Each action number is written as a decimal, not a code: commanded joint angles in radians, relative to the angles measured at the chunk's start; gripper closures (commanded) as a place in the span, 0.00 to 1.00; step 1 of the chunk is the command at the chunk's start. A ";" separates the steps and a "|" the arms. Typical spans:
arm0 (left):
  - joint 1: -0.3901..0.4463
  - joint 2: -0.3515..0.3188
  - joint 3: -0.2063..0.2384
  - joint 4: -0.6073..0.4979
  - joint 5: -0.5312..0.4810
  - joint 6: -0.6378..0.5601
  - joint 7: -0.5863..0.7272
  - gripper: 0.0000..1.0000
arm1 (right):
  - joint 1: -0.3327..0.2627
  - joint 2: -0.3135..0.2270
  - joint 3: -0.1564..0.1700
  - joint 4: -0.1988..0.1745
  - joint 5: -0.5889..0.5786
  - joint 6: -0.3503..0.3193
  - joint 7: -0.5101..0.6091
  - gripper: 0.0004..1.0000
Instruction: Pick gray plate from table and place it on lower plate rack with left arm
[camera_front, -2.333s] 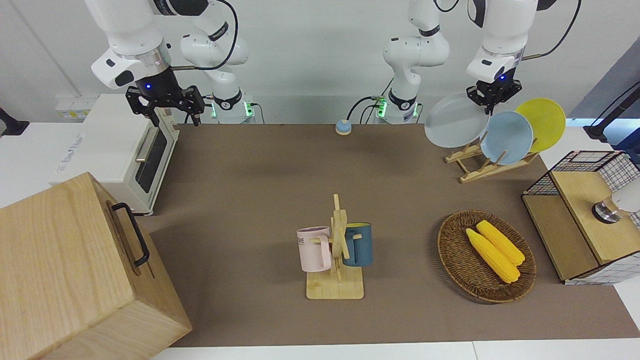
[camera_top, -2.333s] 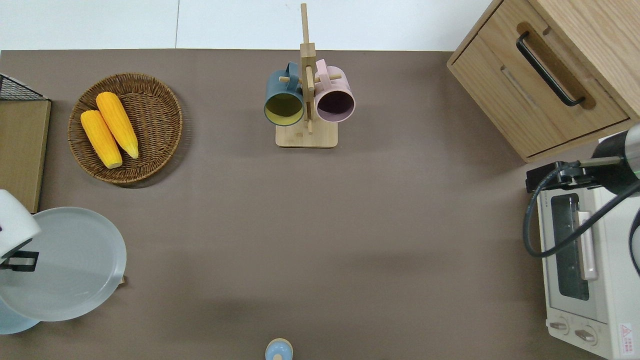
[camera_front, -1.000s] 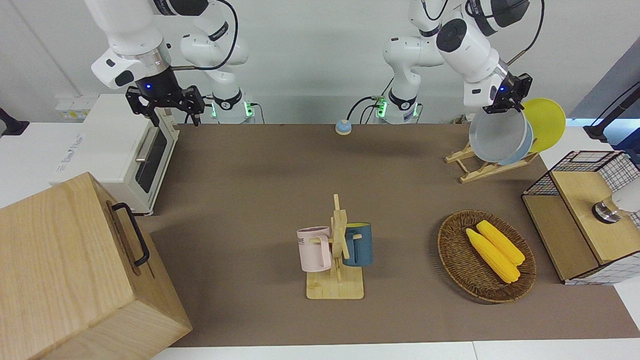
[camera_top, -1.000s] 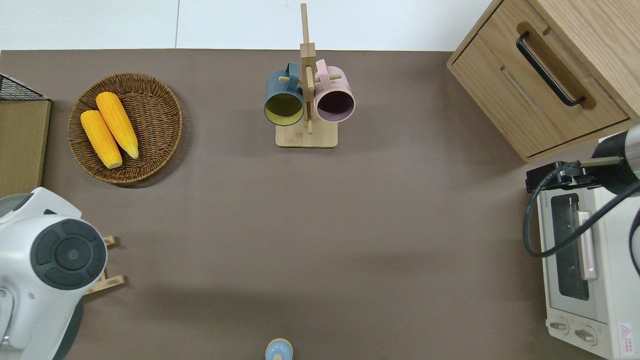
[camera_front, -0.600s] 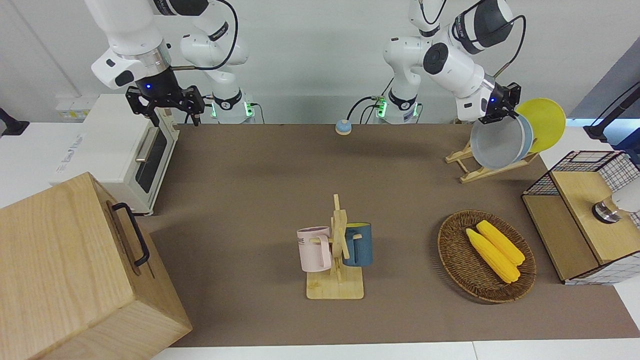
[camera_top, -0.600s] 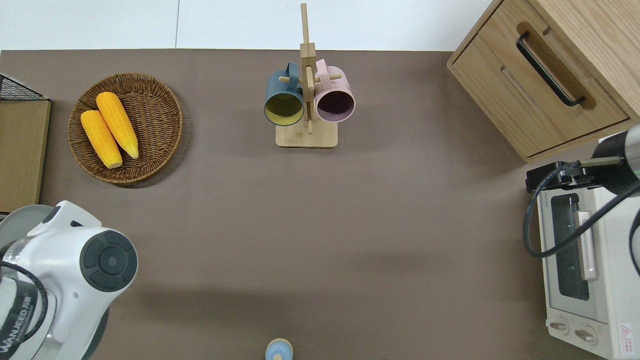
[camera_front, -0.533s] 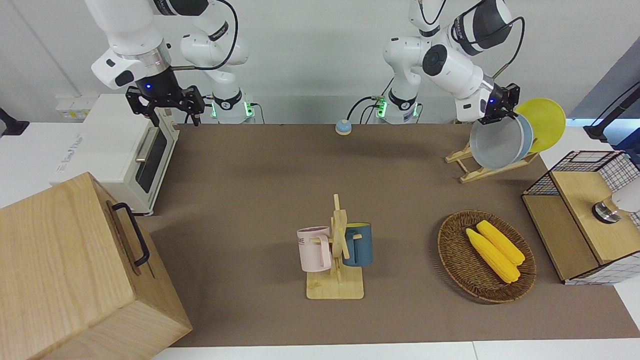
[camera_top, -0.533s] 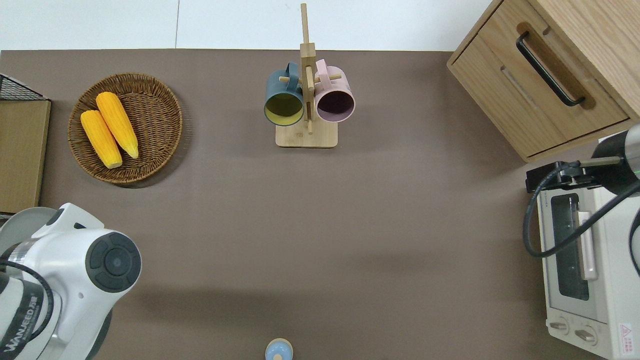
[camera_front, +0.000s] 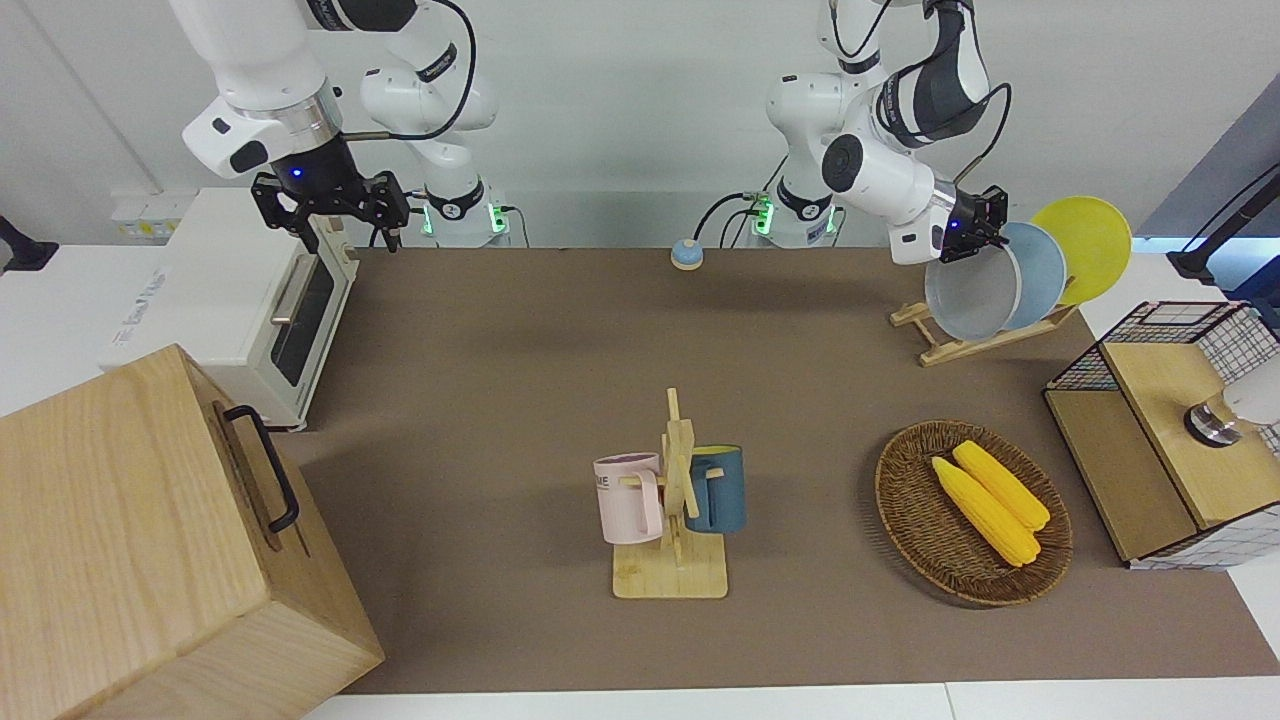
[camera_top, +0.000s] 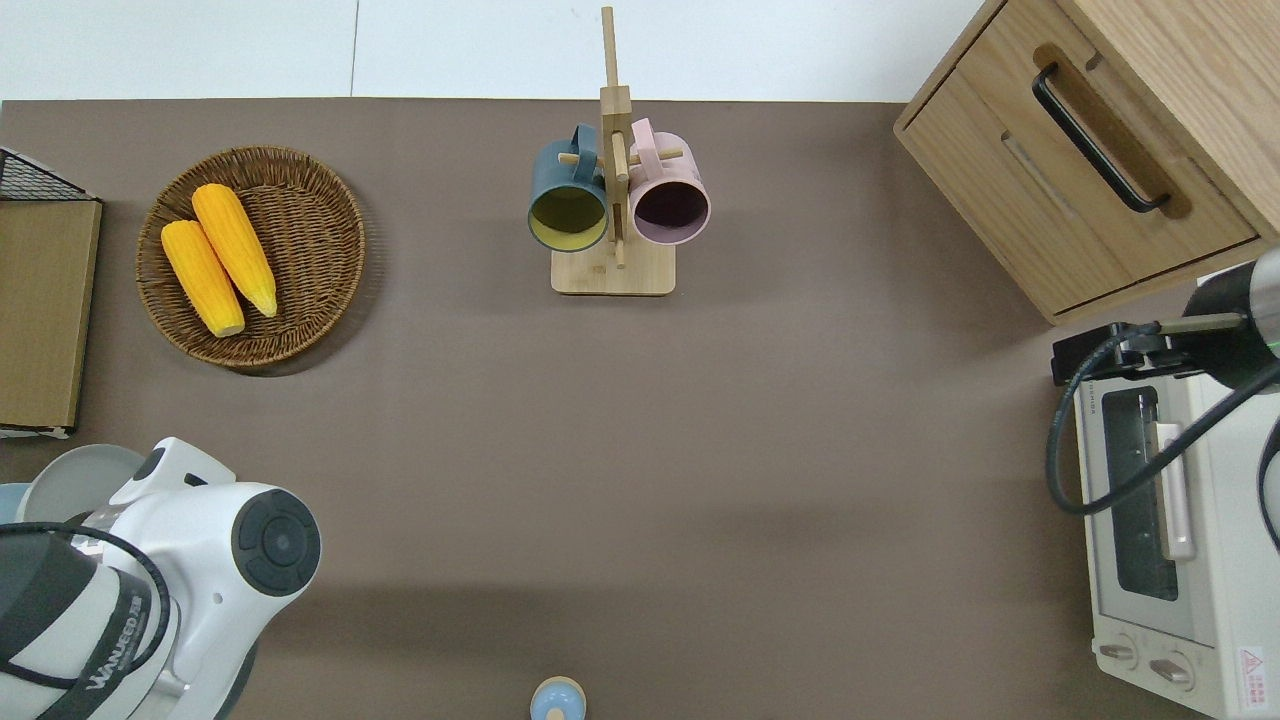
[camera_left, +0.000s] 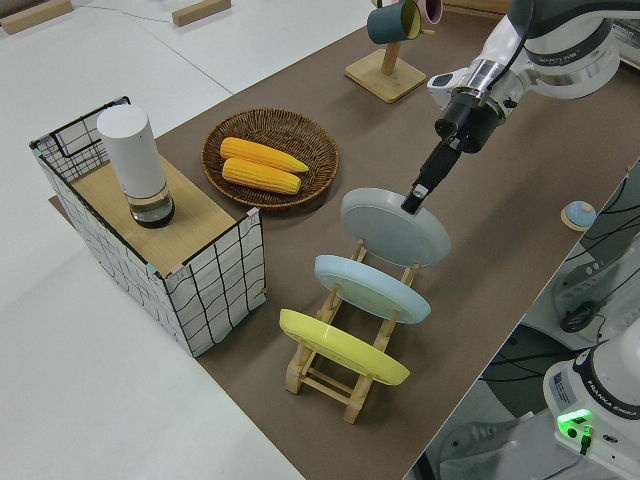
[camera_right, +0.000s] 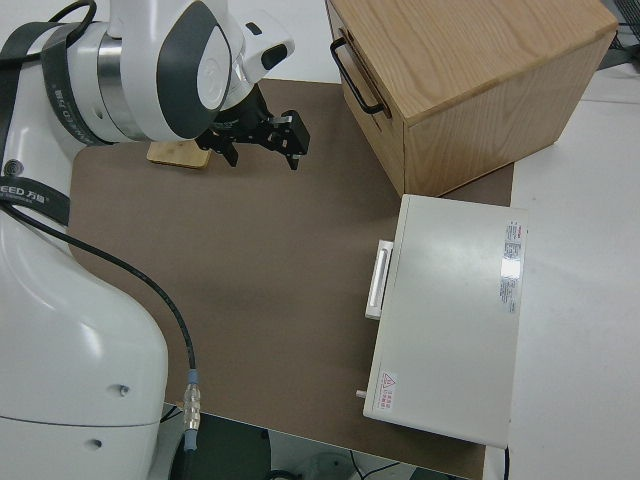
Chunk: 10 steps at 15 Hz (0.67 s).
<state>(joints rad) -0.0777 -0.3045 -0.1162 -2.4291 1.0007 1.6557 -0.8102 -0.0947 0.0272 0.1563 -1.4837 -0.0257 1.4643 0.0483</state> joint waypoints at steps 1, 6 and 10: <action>-0.019 -0.035 -0.007 -0.067 0.027 0.012 -0.070 1.00 | 0.007 0.000 -0.006 0.006 0.003 -0.001 0.004 0.02; -0.033 -0.024 -0.010 -0.091 0.027 0.016 -0.119 1.00 | 0.007 0.000 -0.006 0.006 0.003 -0.001 0.004 0.02; -0.050 -0.019 -0.010 -0.105 0.027 0.016 -0.155 1.00 | 0.007 0.000 -0.006 0.006 0.003 -0.001 0.004 0.02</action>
<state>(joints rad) -0.1004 -0.3047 -0.1329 -2.4973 1.0008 1.6578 -0.9242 -0.0947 0.0272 0.1563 -1.4837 -0.0257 1.4643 0.0483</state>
